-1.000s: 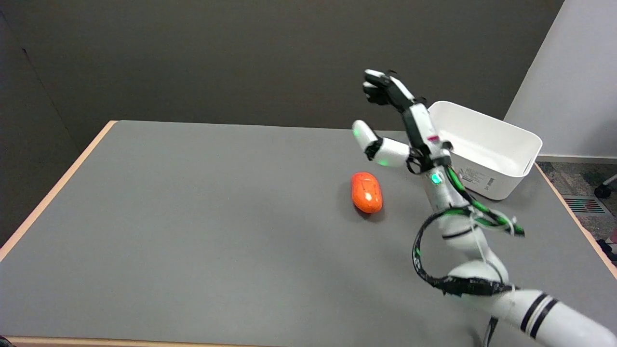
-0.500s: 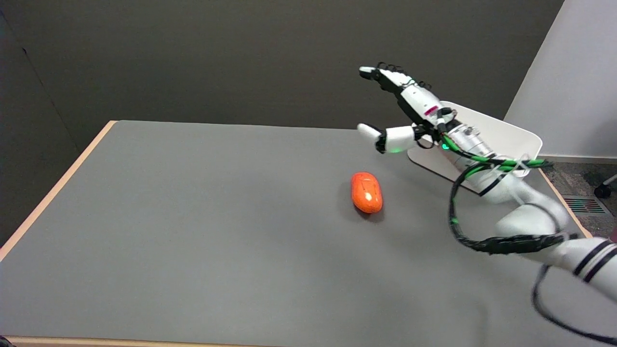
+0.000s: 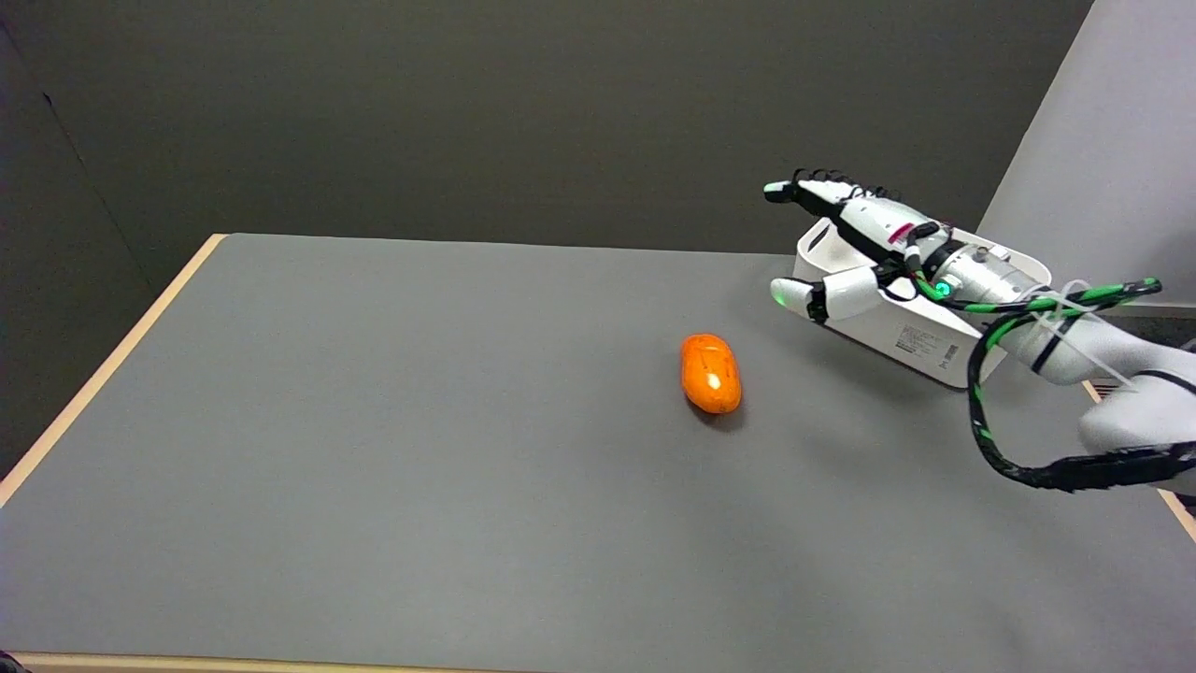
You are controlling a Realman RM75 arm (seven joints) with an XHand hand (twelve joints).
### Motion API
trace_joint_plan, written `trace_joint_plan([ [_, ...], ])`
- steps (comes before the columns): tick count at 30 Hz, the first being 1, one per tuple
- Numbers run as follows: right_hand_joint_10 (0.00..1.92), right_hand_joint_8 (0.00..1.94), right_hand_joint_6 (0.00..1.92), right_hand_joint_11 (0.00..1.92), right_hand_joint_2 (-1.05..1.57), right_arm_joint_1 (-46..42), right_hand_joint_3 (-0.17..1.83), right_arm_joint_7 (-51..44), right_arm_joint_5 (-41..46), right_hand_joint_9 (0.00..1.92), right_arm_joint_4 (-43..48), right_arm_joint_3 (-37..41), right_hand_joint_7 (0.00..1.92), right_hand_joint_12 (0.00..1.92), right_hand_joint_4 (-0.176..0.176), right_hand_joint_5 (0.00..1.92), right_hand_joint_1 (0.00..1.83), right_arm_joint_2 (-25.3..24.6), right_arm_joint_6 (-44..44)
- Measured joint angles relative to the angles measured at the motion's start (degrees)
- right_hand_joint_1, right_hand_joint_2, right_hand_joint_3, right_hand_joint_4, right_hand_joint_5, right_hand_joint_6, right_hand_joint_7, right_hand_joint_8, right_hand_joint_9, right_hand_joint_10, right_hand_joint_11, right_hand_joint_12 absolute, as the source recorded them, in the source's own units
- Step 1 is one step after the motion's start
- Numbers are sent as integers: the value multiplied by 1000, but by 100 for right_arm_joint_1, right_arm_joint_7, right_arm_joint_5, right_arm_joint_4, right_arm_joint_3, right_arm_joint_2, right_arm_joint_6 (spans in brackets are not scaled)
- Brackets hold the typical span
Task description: Pick up mango.
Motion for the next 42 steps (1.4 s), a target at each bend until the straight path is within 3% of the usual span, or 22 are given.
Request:
trace_joint_plan([
  [6,226,280,412,-1,472,-704,926,200,-52,-1,-509,587,30,716,17,38,506,60,-236],
  [18,184,184,385,-1,460,-1439,912,231,-98,-1,-1592,1144,47,671,1,31,562,-241,-813],
  [31,171,159,360,-1,460,-1076,910,220,-114,-1,-1870,501,52,652,-4,32,581,-386,-1448],
  [42,178,171,361,-1,466,-441,915,242,-116,-1,-1550,-268,51,659,-3,31,594,-425,-1662],
])
